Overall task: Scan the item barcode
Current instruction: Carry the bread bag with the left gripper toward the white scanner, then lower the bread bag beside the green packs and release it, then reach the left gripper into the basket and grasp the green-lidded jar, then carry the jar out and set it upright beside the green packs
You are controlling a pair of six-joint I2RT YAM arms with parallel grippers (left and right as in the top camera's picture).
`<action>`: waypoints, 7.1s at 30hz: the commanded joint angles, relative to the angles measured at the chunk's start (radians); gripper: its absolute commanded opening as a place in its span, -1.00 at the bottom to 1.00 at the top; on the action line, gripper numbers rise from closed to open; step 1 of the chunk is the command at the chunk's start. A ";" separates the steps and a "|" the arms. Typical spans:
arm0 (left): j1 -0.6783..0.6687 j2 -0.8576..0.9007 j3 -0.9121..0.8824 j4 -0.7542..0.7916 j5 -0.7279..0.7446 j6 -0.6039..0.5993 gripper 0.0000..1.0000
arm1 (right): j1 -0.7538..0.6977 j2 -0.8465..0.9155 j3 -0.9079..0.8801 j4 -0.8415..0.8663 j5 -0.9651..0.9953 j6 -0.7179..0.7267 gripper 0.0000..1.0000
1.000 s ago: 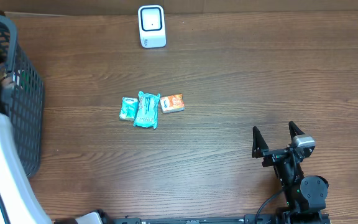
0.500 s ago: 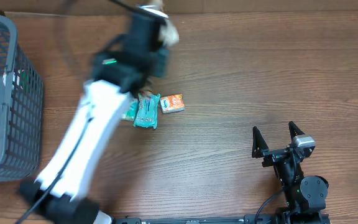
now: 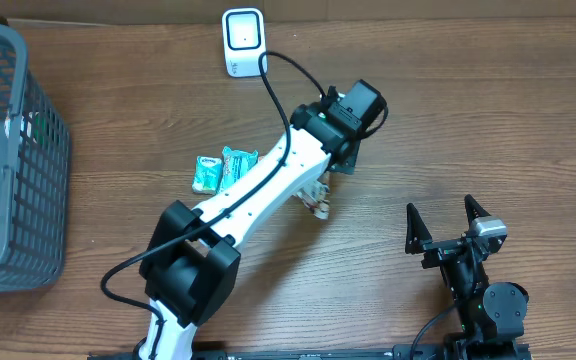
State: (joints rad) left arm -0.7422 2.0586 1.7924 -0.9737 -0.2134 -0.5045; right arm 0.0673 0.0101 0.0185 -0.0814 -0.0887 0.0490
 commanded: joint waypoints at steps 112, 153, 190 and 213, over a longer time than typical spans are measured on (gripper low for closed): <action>1.327 0.486 0.676 -0.264 0.273 0.482 0.79 | 0.005 -0.006 -0.010 0.004 0.010 0.003 1.00; 1.190 -0.211 0.827 -0.674 0.649 -0.021 -0.14 | 0.005 -0.006 -0.010 0.004 0.010 0.003 1.00; 0.725 0.363 0.779 -0.716 1.221 -0.664 -0.77 | 0.005 -0.006 -0.010 0.004 0.010 0.003 0.99; 0.831 0.522 0.423 -0.690 1.366 -0.565 -0.92 | 0.005 -0.006 -0.010 0.004 0.010 0.003 1.00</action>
State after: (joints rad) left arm 0.0803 2.5755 2.2410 -1.6608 1.0946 -1.0943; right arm 0.0669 0.0109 0.0185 -0.0814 -0.0883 0.0494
